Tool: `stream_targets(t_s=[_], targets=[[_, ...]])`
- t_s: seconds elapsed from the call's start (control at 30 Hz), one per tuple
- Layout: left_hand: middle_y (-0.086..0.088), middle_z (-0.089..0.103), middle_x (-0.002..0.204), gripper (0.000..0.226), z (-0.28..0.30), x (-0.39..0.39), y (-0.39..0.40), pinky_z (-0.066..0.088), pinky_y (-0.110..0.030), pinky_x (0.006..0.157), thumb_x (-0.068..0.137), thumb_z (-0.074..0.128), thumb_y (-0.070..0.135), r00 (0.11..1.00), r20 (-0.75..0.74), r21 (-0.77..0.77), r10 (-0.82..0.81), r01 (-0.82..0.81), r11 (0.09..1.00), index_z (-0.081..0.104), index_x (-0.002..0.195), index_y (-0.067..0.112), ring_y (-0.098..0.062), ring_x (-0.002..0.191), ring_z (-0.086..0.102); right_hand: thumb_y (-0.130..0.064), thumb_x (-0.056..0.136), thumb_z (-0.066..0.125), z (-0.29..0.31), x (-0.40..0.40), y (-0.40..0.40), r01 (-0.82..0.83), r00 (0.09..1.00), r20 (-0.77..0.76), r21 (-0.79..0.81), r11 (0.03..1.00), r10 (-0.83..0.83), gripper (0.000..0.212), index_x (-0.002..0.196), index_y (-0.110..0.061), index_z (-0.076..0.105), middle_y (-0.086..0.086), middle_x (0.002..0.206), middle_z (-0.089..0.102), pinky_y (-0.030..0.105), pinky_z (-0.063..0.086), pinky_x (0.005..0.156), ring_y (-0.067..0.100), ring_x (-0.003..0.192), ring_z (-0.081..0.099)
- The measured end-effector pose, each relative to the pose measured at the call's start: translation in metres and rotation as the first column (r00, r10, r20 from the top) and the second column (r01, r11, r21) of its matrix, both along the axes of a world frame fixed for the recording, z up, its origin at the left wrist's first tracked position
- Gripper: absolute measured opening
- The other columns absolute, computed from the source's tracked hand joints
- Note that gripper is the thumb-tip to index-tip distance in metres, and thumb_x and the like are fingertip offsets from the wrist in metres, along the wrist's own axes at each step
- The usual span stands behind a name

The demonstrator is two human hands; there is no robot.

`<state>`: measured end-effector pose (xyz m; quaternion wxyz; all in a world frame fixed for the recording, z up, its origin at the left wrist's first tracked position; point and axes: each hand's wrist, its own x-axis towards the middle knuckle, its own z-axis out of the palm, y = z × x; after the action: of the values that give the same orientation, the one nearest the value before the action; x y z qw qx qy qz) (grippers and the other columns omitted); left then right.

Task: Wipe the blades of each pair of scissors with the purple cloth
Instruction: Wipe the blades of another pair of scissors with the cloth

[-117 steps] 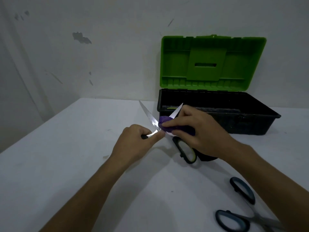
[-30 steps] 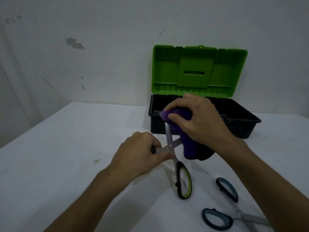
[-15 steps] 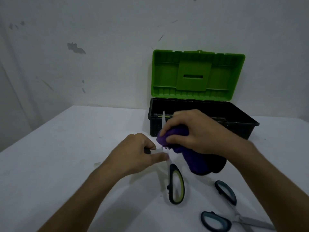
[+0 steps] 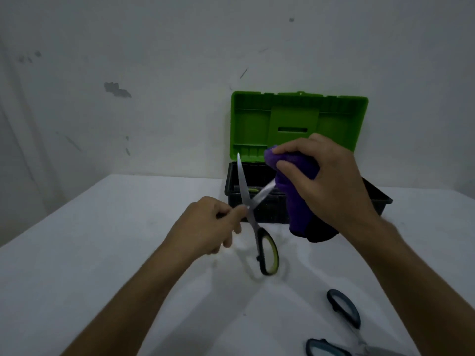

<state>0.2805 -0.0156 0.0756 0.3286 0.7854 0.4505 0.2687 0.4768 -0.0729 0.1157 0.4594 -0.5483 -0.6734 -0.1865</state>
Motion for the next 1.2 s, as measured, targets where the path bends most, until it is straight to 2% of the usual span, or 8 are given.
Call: stream_targets(t_s=[0.1,0.23,0.47,0.53,0.63,0.83,1.03,1.2], targets=[[0.000,0.073,0.064,0.045,0.005,0.001,0.010,0.036,-0.018,0.043,0.101,0.045,0.041,0.978,0.198,-0.136,0.060,-0.033,0.990,0.073,0.081,0.012,-0.009,0.040,0.048,-0.023,0.089,0.069,0.007,0.002,-0.004,-0.051,0.997,-0.050,0.053,0.997,0.054,0.021,0.110,-0.022,0.069,-0.004,0.098,0.064,0.023,0.050,0.075,0.009,0.089,0.059],[0.002,0.060,0.069,0.037,0.002,-0.004,0.019,0.036,-0.027,0.058,0.101,0.047,0.032,0.918,0.395,-0.397,0.031,0.140,0.907,0.077,0.095,0.011,-0.012,0.057,0.047,-0.017,0.087,0.071,0.020,0.005,-0.015,-0.117,0.984,-0.117,0.128,0.985,0.132,0.021,0.108,-0.019,0.070,-0.003,0.100,0.066,0.017,0.048,0.078,0.009,0.092,0.061],[0.001,0.066,0.084,0.018,-0.024,-0.008,0.019,0.045,-0.021,0.068,0.095,0.060,0.024,0.869,0.457,-0.348,0.190,-0.022,0.937,0.078,0.094,0.020,-0.012,0.081,0.059,-0.017,0.087,0.072,0.024,0.000,-0.021,-0.170,0.981,-0.083,0.071,0.983,0.175,0.022,0.108,-0.021,0.070,-0.006,0.101,0.067,0.021,0.051,0.079,0.008,0.094,0.062],[-0.002,0.068,0.080,0.014,-0.026,-0.007,0.016,0.050,-0.019,0.057,0.094,0.063,0.017,0.830,0.513,-0.357,0.219,-0.025,0.934,0.076,0.094,0.017,-0.010,0.072,0.060,-0.017,0.086,0.072,0.021,-0.002,-0.019,-0.156,0.985,-0.051,0.099,0.983,0.162,0.022,0.108,-0.020,0.071,-0.005,0.099,0.067,0.023,0.051,0.077,0.009,0.091,0.061],[-0.003,0.064,0.074,0.014,-0.033,-0.003,0.010,0.038,-0.017,0.043,0.092,0.063,0.012,0.811,0.541,-0.307,0.223,-0.056,0.950,0.076,0.088,0.016,-0.009,0.058,0.051,-0.021,0.085,0.073,0.009,-0.013,-0.014,-0.129,0.992,0.025,0.113,0.985,0.127,0.025,0.110,-0.020,0.069,-0.003,0.096,0.064,0.024,0.049,0.073,0.012,0.086,0.058],[0.015,0.066,0.064,0.020,-0.035,0.005,-0.003,0.038,-0.006,0.043,0.094,0.060,0.014,0.797,0.583,-0.150,0.156,-0.082,0.985,0.073,0.080,0.019,0.005,0.049,0.054,-0.028,0.093,0.062,-0.045,-0.048,0.007,-0.024,0.969,0.243,-0.088,0.996,0.044,0.028,0.120,-0.029,0.065,-0.010,0.089,0.047,0.025,0.046,0.056,0.009,0.071,0.050],[0.007,0.060,0.065,0.017,-0.034,-0.002,0.000,0.031,-0.009,0.038,0.093,0.061,0.009,0.746,0.631,-0.204,0.213,-0.105,0.973,0.074,0.082,0.011,-0.004,0.043,0.041,-0.026,0.091,0.066,-0.058,-0.031,0.019,0.056,0.980,0.196,-0.084,0.995,-0.039,0.023,0.114,-0.027,0.068,-0.007,0.084,0.044,0.024,0.041,0.047,0.012,0.061,0.046],[0.002,0.062,0.073,0.015,-0.040,-0.007,0.009,0.032,-0.011,0.042,0.094,0.060,0.012,0.757,0.608,-0.185,0.240,-0.159,0.970,0.074,0.087,0.012,-0.007,0.047,0.038,-0.024,0.092,0.063,-0.052,-0.009,0.021,0.168,0.983,0.089,-0.068,0.983,-0.162,0.025,0.116,-0.024,0.068,-0.006,0.085,0.046,0.024,0.044,0.054,0.011,0.065,0.048]])
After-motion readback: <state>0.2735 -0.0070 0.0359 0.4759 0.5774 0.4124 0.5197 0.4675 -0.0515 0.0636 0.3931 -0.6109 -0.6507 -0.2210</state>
